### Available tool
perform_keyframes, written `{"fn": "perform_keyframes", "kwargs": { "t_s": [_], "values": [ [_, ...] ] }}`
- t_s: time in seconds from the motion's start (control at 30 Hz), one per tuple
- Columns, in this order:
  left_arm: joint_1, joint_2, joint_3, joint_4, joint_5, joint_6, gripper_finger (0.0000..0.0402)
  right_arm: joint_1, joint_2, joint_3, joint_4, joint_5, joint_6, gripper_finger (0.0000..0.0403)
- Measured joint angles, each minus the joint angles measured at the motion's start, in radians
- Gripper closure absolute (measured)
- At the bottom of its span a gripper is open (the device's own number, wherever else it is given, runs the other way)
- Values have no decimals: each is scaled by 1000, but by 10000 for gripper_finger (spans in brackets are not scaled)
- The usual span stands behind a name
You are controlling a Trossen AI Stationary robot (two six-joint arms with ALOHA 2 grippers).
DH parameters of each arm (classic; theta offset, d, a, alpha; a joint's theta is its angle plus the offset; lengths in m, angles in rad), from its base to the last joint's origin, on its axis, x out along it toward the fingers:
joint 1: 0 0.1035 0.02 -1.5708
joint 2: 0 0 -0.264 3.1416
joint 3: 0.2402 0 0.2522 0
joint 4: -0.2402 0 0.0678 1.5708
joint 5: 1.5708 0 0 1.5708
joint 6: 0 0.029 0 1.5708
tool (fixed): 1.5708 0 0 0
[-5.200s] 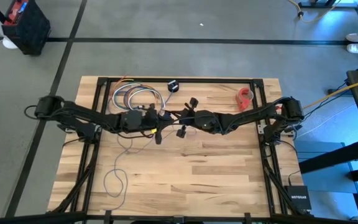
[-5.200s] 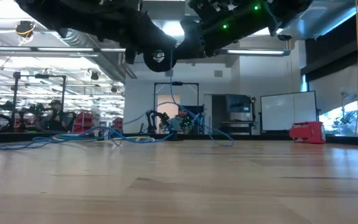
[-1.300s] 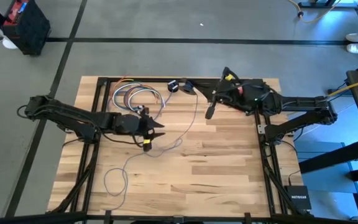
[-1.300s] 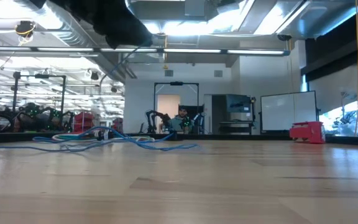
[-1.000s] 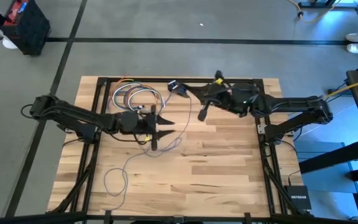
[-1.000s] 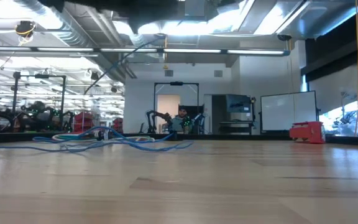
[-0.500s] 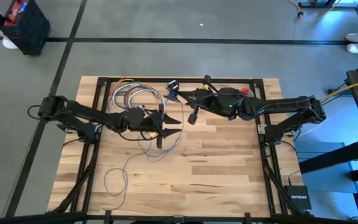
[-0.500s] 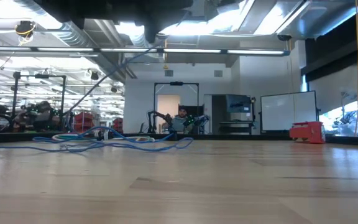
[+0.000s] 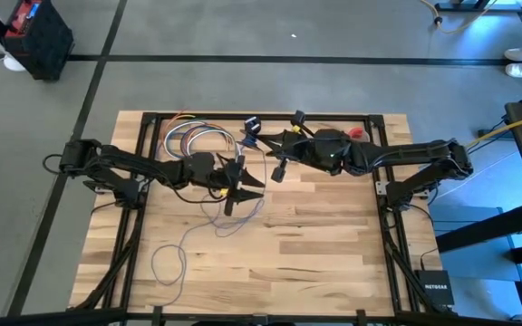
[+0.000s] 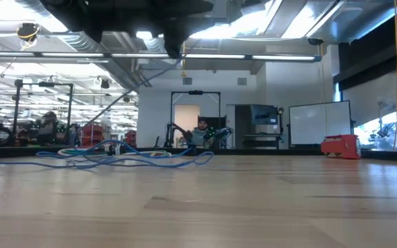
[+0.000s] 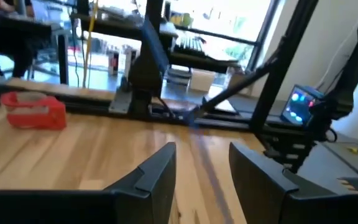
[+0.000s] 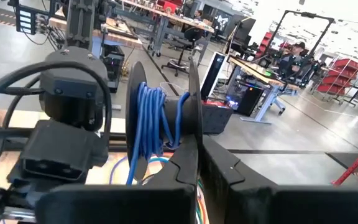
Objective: Coil cords
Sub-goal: Coil the blue wire onto the spool
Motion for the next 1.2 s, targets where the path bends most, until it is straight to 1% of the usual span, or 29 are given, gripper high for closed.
{"fn": "perform_keyframes", "kwargs": {
  "t_s": [0.13,0.27,0.4,0.6,0.7,0.77,0.83,0.9,1.0,1.03,1.1,1.2],
  "values": [
    [5,-29,-1,-55,0,10,261,0,0,0,4,0,0,393],
    [9,-42,0,-22,-2,6,261,0,0,0,8,-2,0,393],
    [6,-11,0,-14,-2,-3,261,0,0,0,13,-11,0,393],
    [5,49,0,60,-3,-38,261,0,0,0,32,-22,0,393],
    [4,48,0,42,-2,-33,264,0,0,0,32,-22,0,393],
    [6,48,0,32,-2,-24,275,0,-1,0,32,-22,0,393],
    [8,49,0,31,-2,-10,296,0,-1,0,31,-27,0,393],
    [13,48,0,23,-2,23,326,0,-1,0,28,-34,-1,393],
    [24,45,0,-46,-2,83,379,2,-1,0,19,-34,-1,393],
    [28,44,0,-63,-4,97,390,9,-1,0,17,-35,-5,393],
    [35,41,0,-93,-32,113,392,25,-5,0,14,-29,-31,393],
    [44,39,0,-144,-117,141,389,60,-12,0,17,-25,-52,393]
  ]
}}
